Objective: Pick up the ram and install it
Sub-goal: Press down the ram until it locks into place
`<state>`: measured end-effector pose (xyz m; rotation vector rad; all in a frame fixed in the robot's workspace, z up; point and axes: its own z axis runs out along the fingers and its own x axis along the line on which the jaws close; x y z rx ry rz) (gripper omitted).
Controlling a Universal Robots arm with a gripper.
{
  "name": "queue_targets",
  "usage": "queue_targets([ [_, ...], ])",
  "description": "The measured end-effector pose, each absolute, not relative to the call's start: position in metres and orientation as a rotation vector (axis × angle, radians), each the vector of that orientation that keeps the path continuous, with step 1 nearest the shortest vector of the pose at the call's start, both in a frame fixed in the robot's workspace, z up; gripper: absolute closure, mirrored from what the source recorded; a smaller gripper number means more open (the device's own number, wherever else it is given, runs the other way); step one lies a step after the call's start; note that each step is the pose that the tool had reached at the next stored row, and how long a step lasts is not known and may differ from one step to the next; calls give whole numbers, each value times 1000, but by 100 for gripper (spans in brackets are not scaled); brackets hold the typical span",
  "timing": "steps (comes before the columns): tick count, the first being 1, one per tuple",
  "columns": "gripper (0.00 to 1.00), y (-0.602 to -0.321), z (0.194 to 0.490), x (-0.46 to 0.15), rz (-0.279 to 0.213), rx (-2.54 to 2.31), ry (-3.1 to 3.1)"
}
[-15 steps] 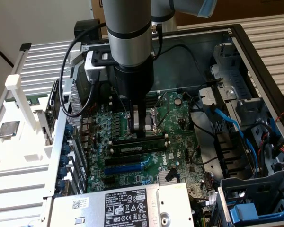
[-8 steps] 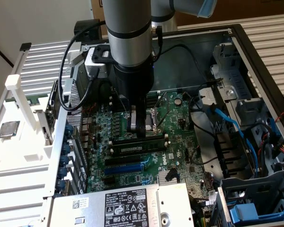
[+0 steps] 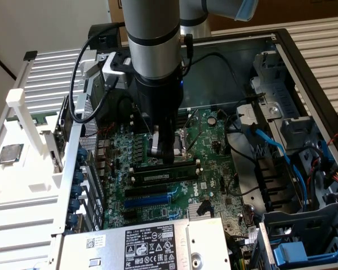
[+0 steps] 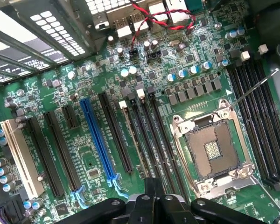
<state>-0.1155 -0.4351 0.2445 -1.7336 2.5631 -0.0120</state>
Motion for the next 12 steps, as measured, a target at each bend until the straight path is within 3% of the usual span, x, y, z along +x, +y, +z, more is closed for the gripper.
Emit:
queue_targets([
  [12, 90, -435, 244, -115, -20, -1458, 2731],
])
